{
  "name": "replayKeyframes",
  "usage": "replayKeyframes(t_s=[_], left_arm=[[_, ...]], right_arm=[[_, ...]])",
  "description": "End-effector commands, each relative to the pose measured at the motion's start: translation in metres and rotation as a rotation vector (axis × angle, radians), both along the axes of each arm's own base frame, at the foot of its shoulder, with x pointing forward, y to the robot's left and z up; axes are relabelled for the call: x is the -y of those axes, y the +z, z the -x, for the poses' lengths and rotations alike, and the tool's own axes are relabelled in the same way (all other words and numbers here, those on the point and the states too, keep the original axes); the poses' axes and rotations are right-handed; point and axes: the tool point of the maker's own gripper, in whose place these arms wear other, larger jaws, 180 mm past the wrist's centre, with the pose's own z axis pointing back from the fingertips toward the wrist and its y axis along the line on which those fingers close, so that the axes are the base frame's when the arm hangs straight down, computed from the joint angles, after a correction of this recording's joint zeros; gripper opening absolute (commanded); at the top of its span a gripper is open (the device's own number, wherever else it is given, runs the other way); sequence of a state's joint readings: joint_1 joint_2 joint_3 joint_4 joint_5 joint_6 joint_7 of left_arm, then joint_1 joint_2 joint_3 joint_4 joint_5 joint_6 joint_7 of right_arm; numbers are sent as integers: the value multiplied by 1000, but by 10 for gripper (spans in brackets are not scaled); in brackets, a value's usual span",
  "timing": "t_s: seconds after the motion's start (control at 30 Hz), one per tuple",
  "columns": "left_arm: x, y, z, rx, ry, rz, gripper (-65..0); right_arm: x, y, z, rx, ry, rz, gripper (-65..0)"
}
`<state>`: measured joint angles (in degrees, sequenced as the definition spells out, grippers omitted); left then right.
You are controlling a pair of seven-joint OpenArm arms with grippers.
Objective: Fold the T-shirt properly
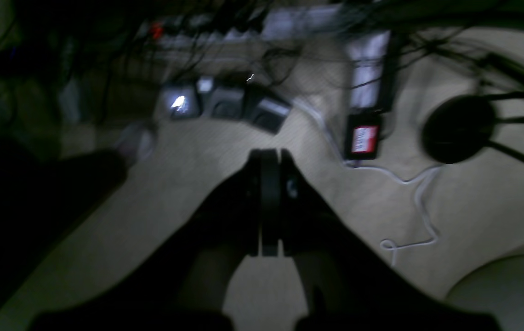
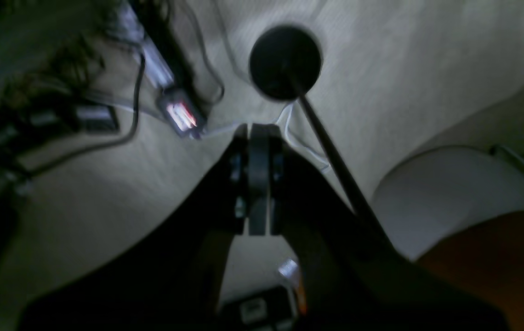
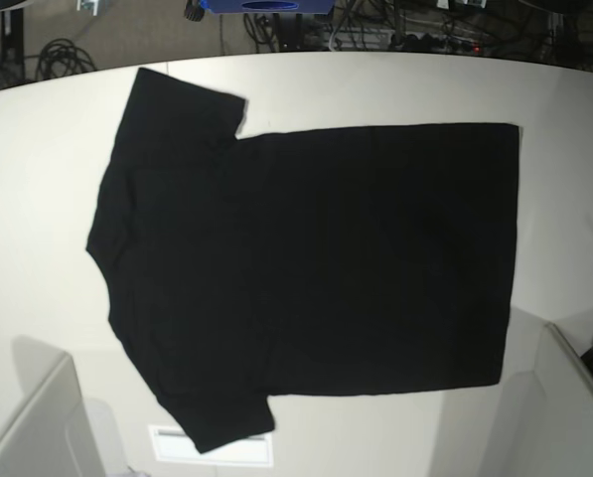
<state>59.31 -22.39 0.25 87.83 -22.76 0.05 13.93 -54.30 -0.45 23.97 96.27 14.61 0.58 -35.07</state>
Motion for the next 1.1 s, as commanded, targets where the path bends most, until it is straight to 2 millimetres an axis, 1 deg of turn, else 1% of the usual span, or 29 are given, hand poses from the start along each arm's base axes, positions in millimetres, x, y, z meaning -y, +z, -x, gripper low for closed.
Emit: replayKeyframes(t_s=[0.0,0.07,0.13,0.17,0.23,0.3,0.37,0.43,0.5,0.57,0.6,0.63,0.67,0.7,0.73,0.77,0.8,0.83,0.93,1.0,1.07], left_arm=[[2,11,5,2,-15,7,-650],[14,28,-6,42,-41,38,-650],[30,45,-19,90,-56,76,-650],[38,54,-27,118,-64,94,-650],[50,68,-40,162,-74,122,-650],[59,80,-56,213,-82,144,-650],[53,89,-70,258,-76,125,-650],[44,93,-82,292,-69,99,-650],[36,95,-98,332,-63,80,-650],[30,97,-113,377,-14,73,-650],[24,99,-123,406,31,72,-650],[18,102,-131,433,81,73,-650],[7,105,-140,466,138,63,-650],[-4,110,-149,501,186,50,-650],[-15,115,-156,533,221,28,-650],[-25,119,-161,561,249,2,-650],[-33,123,-165,582,264,-18,-650],[-41,128,-169,606,281,-36,-650],[-58,137,-175,648,326,-78,-650],[-67,141,-174,659,344,-101,-650],[-70,143,-174,666,353,-103,-650]], right_arm=[[20,19,-9,44,-2,64,-650],[35,46,-33,128,-25,130,-650],[51,72,-59,220,-37,198,-650],[58,81,-74,267,-41,226,-650],[65,89,-99,338,-31,242,-650],[65,93,-132,421,21,222,-650],[60,100,-166,510,100,188,-650],[52,105,-190,569,156,151,-650],[48,109,-211,592,198,122,-650],[50,111,-223,578,214,104,-650],[51,112,-230,564,222,95,-591],[53,114,-234,547,230,89,-498],[55,115,-238,528,243,83,-395],[60,119,-243,522,232,86,-305],[68,122,-245,514,192,92,-239],[74,125,-246,502,156,93,-200],[78,127,-247,493,126,91,-188],[81,126,-247,474,90,73,-191],[80,117,-250,422,32,0,-197],[76,112,-261,436,19,-42,-197],[68,101,-267,430,19,-94,-197]])
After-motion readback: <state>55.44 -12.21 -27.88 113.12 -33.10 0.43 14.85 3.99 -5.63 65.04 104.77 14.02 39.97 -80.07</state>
